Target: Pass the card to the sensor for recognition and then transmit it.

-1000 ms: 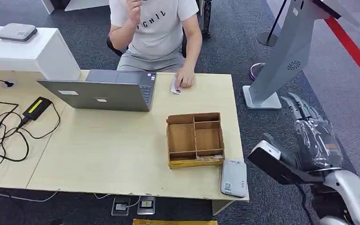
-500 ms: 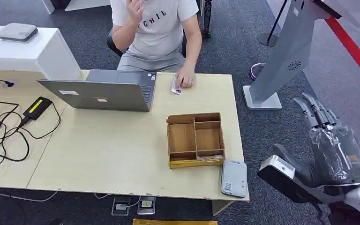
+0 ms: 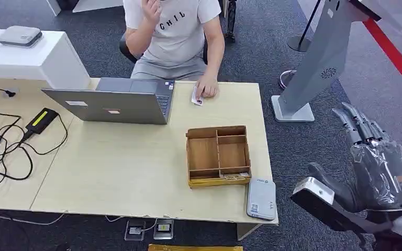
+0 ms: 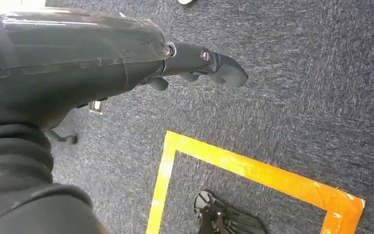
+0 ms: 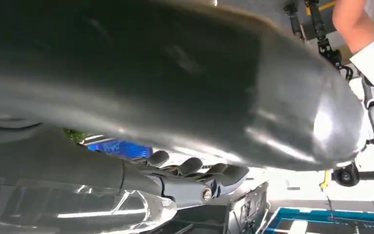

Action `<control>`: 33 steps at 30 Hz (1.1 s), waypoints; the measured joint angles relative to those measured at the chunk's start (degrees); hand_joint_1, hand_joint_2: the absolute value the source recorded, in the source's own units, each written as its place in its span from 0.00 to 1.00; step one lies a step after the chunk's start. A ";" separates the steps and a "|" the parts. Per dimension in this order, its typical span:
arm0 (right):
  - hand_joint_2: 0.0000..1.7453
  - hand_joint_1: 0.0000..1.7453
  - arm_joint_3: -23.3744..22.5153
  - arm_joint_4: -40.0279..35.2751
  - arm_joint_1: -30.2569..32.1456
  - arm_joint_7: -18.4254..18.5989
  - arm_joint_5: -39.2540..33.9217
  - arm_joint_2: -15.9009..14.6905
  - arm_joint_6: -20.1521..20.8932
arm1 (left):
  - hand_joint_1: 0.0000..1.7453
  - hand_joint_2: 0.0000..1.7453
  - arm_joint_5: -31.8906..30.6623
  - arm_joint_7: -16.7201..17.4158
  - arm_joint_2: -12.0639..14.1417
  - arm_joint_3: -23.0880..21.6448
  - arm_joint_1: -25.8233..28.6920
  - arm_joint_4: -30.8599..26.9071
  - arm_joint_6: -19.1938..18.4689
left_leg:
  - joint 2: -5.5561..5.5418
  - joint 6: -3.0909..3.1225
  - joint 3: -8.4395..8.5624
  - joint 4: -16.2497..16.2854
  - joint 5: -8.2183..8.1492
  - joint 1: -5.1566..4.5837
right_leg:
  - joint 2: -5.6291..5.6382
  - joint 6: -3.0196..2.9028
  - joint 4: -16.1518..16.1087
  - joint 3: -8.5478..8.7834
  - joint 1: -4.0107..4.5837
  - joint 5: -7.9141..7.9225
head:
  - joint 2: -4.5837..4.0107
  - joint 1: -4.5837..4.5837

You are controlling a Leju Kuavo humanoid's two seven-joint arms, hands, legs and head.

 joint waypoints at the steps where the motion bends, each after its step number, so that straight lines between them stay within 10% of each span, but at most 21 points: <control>1: 0.00 0.00 0.00 -0.11 0.00 0.00 0.00 0.00 0.00 | 0.00 0.00 0.00 0.00 -0.02 0.00 0.00 0.00 0.00 | 0.00 0.00 0.00 0.00 0.00 0.00 | 0.00 0.00 0.00 0.00 0.00 0.00 | 0.00 0.00; 22: 0.00 0.00 0.00 -0.24 0.08 0.00 0.00 0.00 0.00 | 0.00 0.00 0.00 0.00 -0.26 0.00 -0.07 0.00 0.00 | 0.00 0.00 0.00 0.00 0.00 0.00 | 0.00 0.00 0.00 0.00 0.00 0.00 | 0.00 0.00; 23: 1.00 0.00 0.00 -0.24 0.08 0.00 0.00 0.00 0.00 | 0.00 0.00 0.00 0.00 -0.26 0.00 -0.07 0.00 0.00 | 0.00 0.00 0.00 0.00 0.00 0.00 | 0.00 0.00 0.00 0.00 0.00 0.00 | 0.00 0.00; 29: 1.00 0.00 0.20 -0.15 0.10 -0.86 0.37 0.02 -3.01 | 0.00 0.00 0.37 0.29 -0.35 0.00 -0.09 0.00 1.45 | -0.02 0.00 -0.09 -0.03 0.00 0.00 | -0.02 -0.01 0.01 0.01 0.00 -0.01 | 0.00 0.02; 33: 1.00 0.00 9.06 7.99 -2.00 -2.25 2.19 0.70 -22.84 | 0.00 0.00 1.82 1.82 -1.16 0.13 -0.31 0.00 6.58 | -0.05 -0.01 -0.23 -0.05 -0.01 0.03 | -0.12 -0.02 0.02 0.05 0.03 -0.02 | 0.00 0.02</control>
